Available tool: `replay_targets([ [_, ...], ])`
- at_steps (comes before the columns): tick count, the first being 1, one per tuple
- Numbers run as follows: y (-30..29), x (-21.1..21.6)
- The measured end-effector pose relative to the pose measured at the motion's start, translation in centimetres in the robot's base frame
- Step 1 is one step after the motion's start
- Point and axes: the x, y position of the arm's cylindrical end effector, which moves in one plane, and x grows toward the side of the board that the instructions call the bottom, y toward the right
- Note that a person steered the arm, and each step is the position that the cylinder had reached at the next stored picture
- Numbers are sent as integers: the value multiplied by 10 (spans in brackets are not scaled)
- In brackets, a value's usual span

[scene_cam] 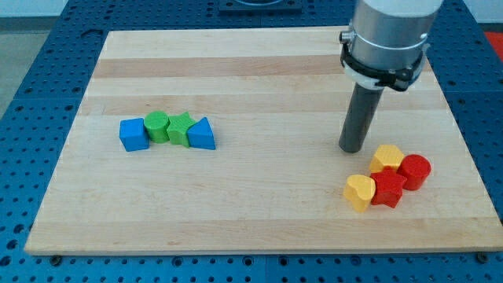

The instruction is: Push the group of blocks towards the bottom

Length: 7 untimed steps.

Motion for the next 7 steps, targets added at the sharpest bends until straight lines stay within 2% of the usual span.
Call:
replay_targets([
  [1,24,-15],
  [2,45,-7],
  [3,45,26],
  [4,45,40],
  [5,47,37],
  [7,100,12],
])
